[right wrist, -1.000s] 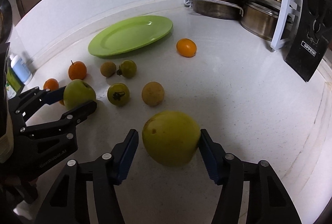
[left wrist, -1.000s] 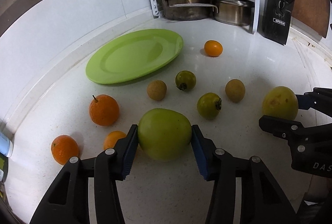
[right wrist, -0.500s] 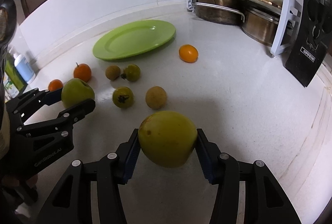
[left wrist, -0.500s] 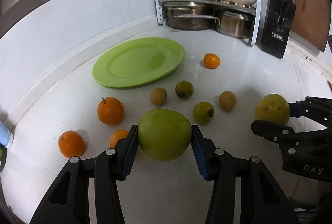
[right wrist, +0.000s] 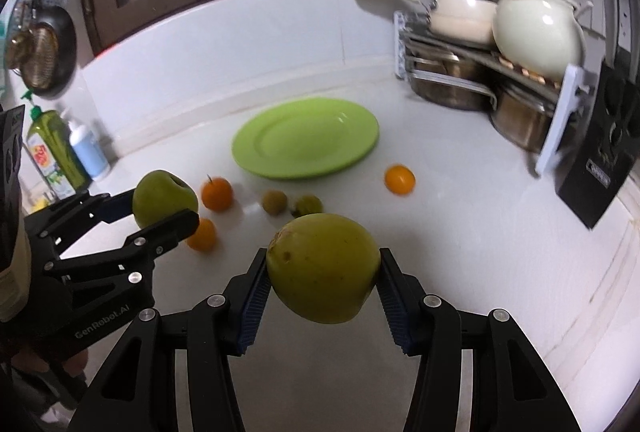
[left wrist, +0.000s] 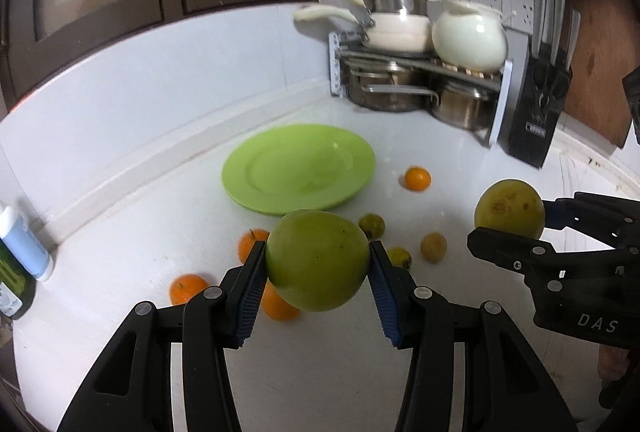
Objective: Organize fruits
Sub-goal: 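Carry the yellow-green fruit and green apple over the green plate with both tools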
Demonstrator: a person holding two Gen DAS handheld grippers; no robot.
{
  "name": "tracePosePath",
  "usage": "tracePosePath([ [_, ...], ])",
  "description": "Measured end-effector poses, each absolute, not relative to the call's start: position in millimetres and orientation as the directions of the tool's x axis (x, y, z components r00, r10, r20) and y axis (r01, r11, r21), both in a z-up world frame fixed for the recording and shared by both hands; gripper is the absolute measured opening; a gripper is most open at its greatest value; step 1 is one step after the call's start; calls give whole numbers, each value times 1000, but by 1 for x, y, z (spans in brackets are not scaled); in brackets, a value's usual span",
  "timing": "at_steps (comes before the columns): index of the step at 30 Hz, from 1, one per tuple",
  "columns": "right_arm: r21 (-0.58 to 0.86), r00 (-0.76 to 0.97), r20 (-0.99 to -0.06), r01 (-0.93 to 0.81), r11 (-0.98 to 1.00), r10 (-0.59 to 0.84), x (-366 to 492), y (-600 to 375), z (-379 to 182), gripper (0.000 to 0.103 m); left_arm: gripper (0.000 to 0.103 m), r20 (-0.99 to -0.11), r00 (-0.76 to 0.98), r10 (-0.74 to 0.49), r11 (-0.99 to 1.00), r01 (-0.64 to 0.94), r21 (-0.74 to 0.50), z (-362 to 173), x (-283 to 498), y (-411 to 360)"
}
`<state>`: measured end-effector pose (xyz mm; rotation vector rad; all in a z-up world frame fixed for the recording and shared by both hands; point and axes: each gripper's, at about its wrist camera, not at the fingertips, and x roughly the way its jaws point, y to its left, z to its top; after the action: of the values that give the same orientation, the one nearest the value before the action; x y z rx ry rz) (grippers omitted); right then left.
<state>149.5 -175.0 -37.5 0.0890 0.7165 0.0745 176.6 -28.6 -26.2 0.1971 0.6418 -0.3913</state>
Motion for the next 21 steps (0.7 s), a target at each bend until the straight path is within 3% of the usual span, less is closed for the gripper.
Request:
tracePosePath([
  [21, 94, 817, -553, -133, 987, 163, 220, -168, 9, 53, 49, -515, 824, -238, 935, 338, 109, 27, 242, -21],
])
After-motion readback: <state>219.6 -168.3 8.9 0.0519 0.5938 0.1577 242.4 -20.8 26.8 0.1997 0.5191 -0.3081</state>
